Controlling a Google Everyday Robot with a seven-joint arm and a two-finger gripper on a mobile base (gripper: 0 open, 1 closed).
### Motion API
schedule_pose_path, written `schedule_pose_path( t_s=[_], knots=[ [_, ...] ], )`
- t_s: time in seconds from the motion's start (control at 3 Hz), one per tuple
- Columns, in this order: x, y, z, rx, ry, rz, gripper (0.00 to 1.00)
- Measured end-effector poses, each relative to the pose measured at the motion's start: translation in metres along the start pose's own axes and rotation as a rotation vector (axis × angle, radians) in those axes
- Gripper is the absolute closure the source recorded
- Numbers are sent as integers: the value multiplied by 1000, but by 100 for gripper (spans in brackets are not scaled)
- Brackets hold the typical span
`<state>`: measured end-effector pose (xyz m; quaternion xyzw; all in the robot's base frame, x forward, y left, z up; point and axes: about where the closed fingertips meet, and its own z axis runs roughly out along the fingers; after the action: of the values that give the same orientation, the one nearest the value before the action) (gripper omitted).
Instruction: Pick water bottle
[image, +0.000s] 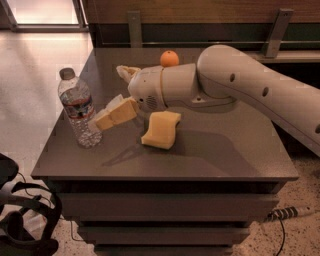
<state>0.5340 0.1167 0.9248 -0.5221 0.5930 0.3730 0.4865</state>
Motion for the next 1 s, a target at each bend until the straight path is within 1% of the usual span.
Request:
schedule_pose_path(
  t_s=[0.33, 0.67, 1.0],
  knots=[
    [18, 2, 19, 5, -72, 31, 0],
    [25, 10, 41, -19, -155, 46, 0],
    [26, 18, 55, -39, -219, 56, 16]
  ],
)
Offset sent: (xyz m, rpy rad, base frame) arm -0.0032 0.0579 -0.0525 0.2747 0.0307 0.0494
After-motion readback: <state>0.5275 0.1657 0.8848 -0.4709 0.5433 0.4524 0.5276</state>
